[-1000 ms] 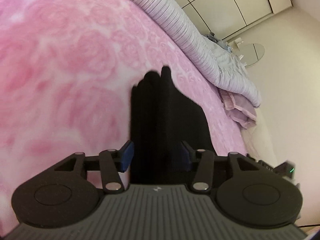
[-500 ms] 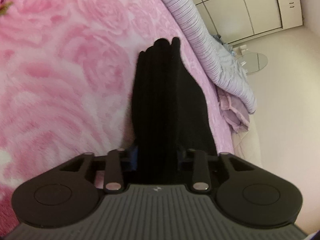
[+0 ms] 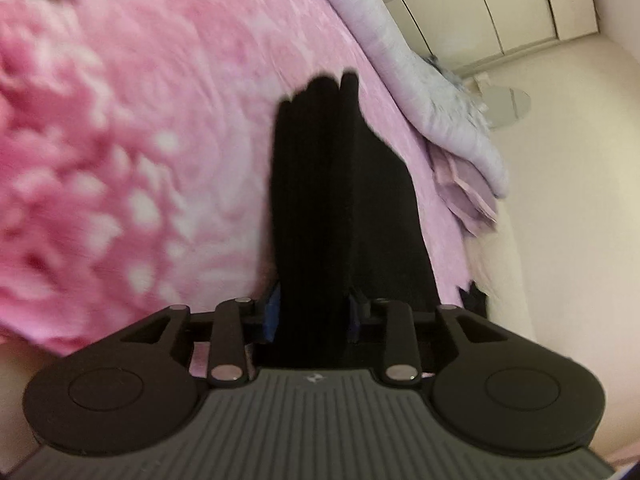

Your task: Fold clothes

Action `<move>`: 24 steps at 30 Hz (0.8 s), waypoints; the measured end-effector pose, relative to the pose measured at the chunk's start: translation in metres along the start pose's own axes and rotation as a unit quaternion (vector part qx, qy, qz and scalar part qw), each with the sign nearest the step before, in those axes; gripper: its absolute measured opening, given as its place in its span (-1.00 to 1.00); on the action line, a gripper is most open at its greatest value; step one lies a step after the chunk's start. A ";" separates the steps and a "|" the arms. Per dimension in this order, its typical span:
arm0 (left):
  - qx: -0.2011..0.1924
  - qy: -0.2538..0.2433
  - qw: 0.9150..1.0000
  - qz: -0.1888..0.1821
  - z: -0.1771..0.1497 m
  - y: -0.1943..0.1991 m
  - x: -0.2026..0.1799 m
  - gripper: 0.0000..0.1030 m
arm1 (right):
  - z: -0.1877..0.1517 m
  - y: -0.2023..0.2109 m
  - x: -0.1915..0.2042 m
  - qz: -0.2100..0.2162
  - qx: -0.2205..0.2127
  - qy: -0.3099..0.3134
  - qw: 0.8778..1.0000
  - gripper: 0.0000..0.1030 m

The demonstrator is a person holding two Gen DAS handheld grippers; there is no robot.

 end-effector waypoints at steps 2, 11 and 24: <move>-0.048 -0.044 0.997 0.033 -0.003 0.017 -0.020 -0.50 | -0.014 0.017 0.009 -0.027 -0.022 0.062 0.998 0.09; -0.066 -0.214 0.970 0.099 -0.046 -0.018 -0.086 -0.50 | -0.069 0.036 0.064 -0.093 -0.057 0.298 0.948 0.20; -0.070 -0.245 0.959 0.123 -0.049 -0.043 -0.090 -0.49 | -0.048 0.003 0.054 -0.124 -0.053 0.357 0.924 0.20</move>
Point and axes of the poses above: each gripper's, at about its wrist camera, not at the fingertips, and y roughly against the way its jaws point, x to its left, z to its top, the point moved 1 cm from there along -y, roughly the way its jaws point, and after that the axes turned 6 degrees about y, right-handed, at the moved point
